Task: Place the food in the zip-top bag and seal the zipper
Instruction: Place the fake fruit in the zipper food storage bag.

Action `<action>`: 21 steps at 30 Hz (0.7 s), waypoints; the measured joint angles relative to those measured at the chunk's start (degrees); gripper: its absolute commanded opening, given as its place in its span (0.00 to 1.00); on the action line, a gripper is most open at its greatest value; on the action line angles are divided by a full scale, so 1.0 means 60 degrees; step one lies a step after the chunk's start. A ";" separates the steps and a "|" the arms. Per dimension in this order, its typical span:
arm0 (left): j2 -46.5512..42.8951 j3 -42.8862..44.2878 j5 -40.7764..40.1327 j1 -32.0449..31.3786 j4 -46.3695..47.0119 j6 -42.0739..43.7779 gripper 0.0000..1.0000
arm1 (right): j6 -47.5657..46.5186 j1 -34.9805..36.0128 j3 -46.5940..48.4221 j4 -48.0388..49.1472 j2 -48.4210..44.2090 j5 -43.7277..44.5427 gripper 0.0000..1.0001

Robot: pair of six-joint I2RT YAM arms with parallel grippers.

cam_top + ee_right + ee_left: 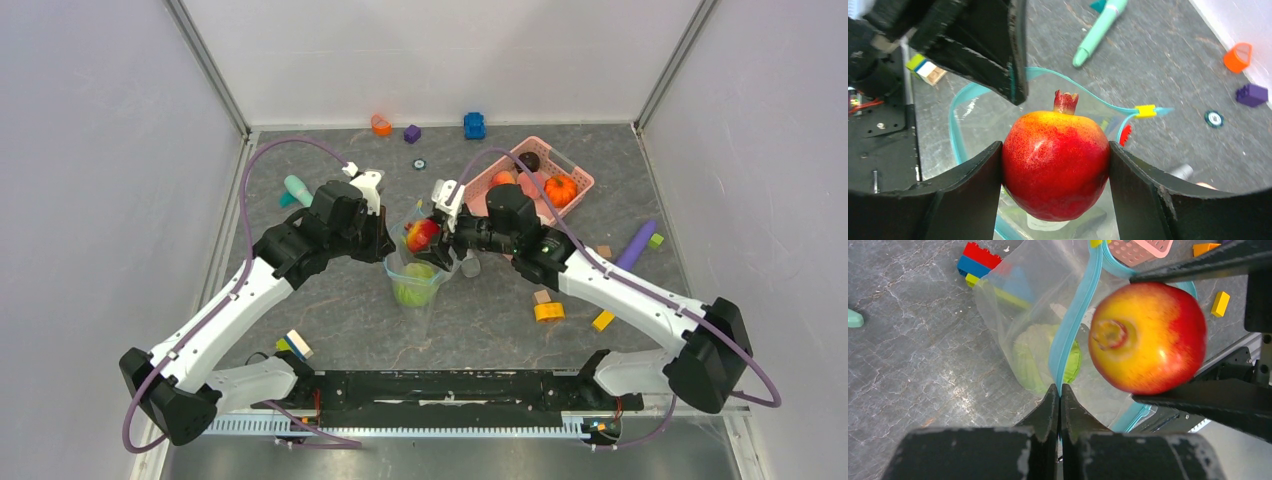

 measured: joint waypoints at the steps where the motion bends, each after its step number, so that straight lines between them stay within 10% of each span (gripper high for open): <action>1: -0.0007 0.0000 0.0007 0.0000 0.0004 0.0000 0.02 | -0.0022 0.0036 0.0076 -0.0120 0.0084 0.0215 0.70; 7: -0.0011 -0.0004 0.0051 0.0000 0.0011 0.0000 0.02 | -0.0160 0.0204 0.0579 -0.0798 0.0594 0.1315 0.98; 21: -0.0011 -0.0055 0.0055 0.0000 0.0040 0.0000 0.02 | -0.0229 0.0331 0.0699 -0.1096 0.0714 0.2437 0.98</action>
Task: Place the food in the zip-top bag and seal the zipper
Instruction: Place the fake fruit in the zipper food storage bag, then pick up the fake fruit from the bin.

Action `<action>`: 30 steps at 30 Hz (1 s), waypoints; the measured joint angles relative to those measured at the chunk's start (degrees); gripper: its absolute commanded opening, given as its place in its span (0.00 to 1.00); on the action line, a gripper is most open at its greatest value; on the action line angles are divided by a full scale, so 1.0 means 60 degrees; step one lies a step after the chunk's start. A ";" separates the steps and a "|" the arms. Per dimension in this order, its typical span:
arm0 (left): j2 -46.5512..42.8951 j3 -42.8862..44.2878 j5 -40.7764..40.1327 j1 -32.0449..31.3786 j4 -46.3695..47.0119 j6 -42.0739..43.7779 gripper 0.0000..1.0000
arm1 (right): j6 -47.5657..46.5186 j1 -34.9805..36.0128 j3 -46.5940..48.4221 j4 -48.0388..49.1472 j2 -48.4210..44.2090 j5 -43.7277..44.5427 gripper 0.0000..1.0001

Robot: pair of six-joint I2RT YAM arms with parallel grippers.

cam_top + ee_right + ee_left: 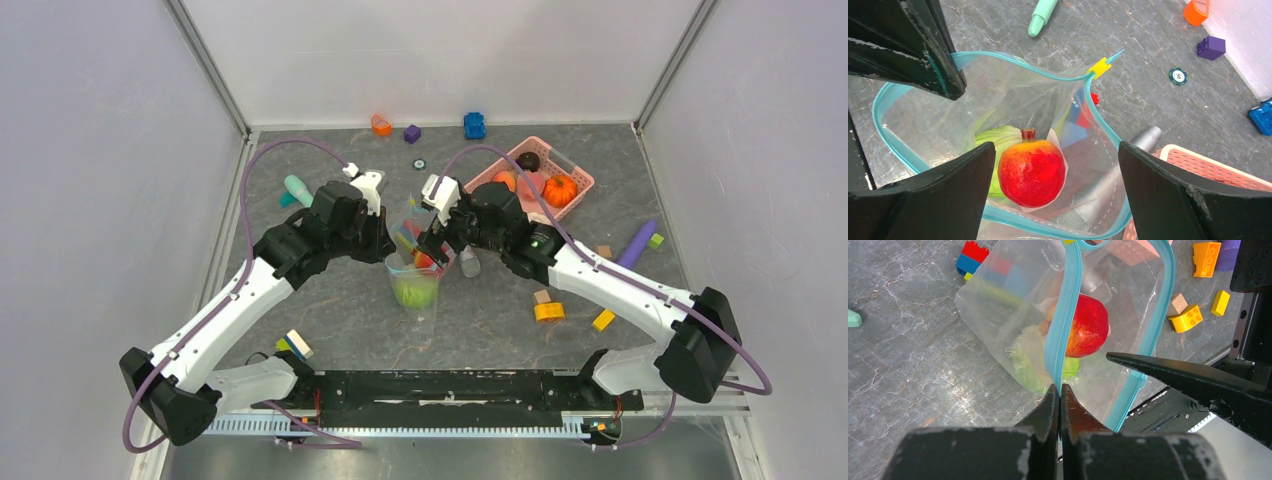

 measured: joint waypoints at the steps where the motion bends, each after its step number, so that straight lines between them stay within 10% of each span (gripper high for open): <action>1: 0.0000 0.0000 -0.0004 0.0000 0.0000 0.0000 0.02 | 0.0000 0.0000 0.0000 0.0000 -0.0004 0.0073 0.98; 30: -0.0106 -0.0022 -0.0073 0.0018 0.0000 0.0000 0.02 | 0.1759 -0.1508 -0.0794 0.0801 -0.1679 0.4229 0.98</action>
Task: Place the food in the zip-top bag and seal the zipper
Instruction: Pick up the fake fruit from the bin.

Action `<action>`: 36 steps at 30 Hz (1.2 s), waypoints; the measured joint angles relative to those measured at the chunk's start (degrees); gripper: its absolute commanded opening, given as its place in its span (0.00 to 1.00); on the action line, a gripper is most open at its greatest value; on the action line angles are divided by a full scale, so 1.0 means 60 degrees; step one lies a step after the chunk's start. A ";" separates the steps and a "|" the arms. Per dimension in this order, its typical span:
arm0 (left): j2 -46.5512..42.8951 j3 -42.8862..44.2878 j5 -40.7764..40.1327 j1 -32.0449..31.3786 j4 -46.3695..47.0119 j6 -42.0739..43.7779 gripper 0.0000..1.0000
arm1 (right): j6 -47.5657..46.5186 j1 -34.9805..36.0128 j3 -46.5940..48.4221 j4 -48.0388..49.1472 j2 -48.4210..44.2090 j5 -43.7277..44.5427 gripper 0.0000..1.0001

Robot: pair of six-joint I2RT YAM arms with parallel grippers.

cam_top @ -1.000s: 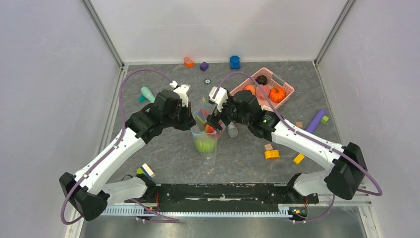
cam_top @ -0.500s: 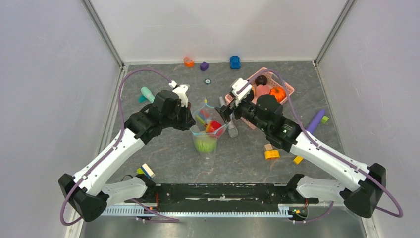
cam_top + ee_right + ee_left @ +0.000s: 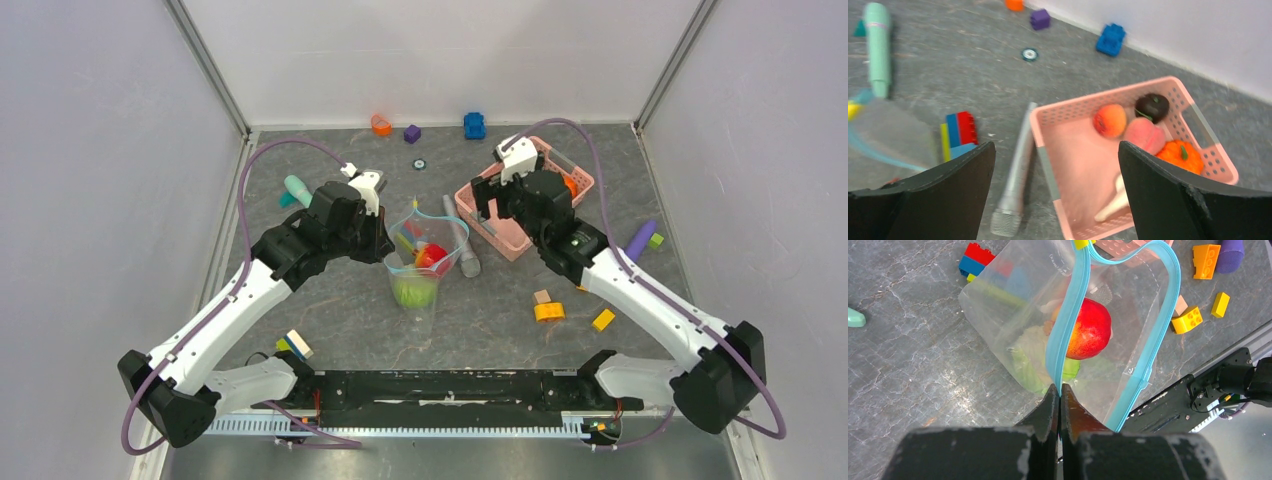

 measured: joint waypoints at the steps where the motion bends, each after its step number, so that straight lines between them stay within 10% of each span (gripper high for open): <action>1: 0.0000 0.0000 -0.0004 0.0000 0.0000 0.0004 0.02 | 0.0127 -0.0313 0.0000 -0.0117 0.0127 -0.0076 0.98; 18: 0.0000 -0.0044 -0.0044 0.0095 0.0025 0.0015 0.02 | -0.1435 -0.2834 0.2991 -0.1311 0.4801 -0.0404 0.98; 36: 0.0106 -0.0051 -0.0189 0.0171 0.0036 0.0025 0.02 | -0.0765 -0.2994 0.3872 -0.0627 0.7275 -0.0597 0.77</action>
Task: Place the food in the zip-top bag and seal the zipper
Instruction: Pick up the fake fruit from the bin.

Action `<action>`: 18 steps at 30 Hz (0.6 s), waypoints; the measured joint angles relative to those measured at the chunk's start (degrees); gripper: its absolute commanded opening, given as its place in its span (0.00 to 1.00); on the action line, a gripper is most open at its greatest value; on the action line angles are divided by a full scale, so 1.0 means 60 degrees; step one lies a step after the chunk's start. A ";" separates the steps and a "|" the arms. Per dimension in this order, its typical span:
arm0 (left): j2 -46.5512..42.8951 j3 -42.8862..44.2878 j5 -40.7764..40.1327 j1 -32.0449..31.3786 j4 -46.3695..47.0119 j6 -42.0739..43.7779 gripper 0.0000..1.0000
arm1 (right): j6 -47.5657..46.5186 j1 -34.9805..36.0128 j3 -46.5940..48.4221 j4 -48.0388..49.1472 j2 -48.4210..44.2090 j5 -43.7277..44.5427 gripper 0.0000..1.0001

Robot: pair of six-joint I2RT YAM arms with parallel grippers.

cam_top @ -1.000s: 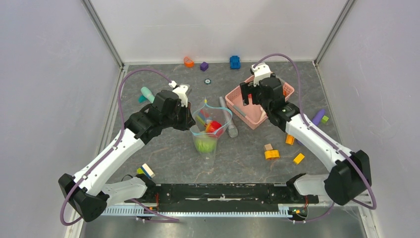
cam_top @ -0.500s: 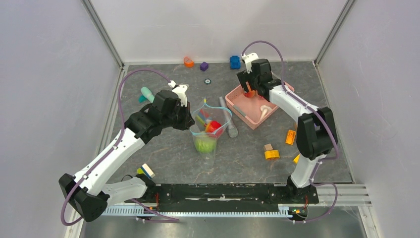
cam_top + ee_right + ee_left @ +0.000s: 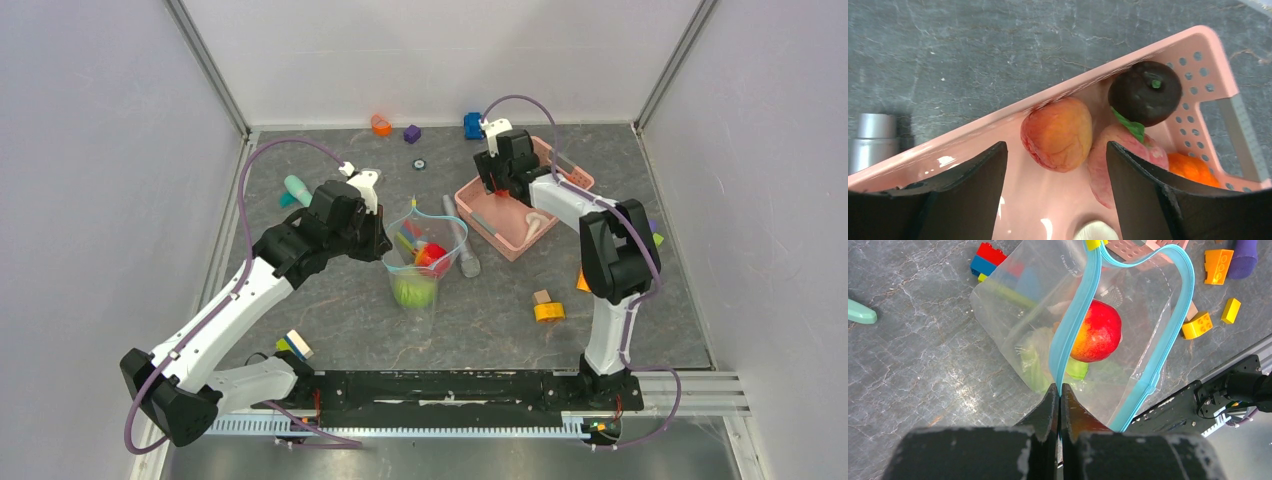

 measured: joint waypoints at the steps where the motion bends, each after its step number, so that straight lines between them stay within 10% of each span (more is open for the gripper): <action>1: 0.0000 0.0000 -0.0004 0.0000 0.0000 -0.0004 0.02 | -0.0044 0.0000 0.0007 0.0084 0.0164 0.0018 0.76; 10: 0.0025 0.0000 -0.0040 0.0018 0.0000 -0.0004 0.02 | -0.0426 -0.0004 0.0040 0.0710 0.1300 0.0266 0.68; 18: 0.0025 0.0000 -0.0044 0.0018 0.0000 -0.0004 0.02 | -0.0393 -0.0011 0.0058 0.1213 0.1446 0.0372 0.27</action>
